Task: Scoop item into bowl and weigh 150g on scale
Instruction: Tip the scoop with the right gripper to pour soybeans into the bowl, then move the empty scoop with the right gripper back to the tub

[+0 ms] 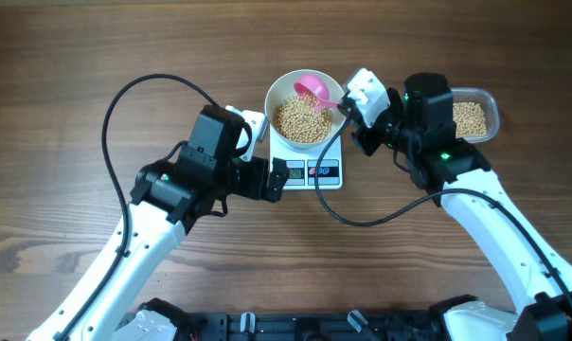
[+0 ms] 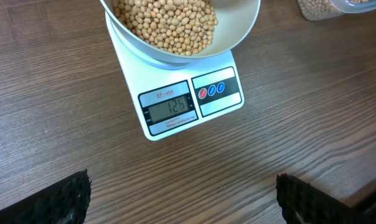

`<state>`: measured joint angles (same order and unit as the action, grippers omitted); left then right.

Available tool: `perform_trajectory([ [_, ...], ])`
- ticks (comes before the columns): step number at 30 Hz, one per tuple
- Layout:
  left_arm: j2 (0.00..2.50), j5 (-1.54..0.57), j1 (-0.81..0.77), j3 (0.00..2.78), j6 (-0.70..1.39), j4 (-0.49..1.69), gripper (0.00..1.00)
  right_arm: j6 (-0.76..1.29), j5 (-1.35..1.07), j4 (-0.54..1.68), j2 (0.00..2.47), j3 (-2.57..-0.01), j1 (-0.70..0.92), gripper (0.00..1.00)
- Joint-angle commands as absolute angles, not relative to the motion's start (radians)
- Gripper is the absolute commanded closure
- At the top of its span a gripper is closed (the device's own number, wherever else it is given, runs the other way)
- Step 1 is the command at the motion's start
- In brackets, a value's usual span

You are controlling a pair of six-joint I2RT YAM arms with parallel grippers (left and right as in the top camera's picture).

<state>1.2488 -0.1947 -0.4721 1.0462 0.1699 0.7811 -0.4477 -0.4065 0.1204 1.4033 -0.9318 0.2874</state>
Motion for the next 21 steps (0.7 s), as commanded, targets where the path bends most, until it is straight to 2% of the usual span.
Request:
perform_trajectory([
  [1, 1.24, -0.2, -0.475, 1.047, 0.154, 0.778, 0.0, -0.523, -0.411, 0.125, 1.404, -0.948, 0.295, 0.96],
  [11, 1.24, -0.2, -0.475, 1.047, 0.154, 0.778, 0.0, -0.525, -0.405, 0.121, 1.402, -0.948, 0.357, 0.96],
  [17, 1.24, -0.2, -0.475, 1.047, 0.154, 0.778, 0.0, -0.584, -0.251, 0.12, 1.402, -0.948, 0.399, 0.96],
  [21, 1.24, -0.2, -0.475, 1.047, 0.154, 0.778, 0.0, -0.566, -0.25, 0.122, 1.402, -0.948, 0.399, 0.96],
])
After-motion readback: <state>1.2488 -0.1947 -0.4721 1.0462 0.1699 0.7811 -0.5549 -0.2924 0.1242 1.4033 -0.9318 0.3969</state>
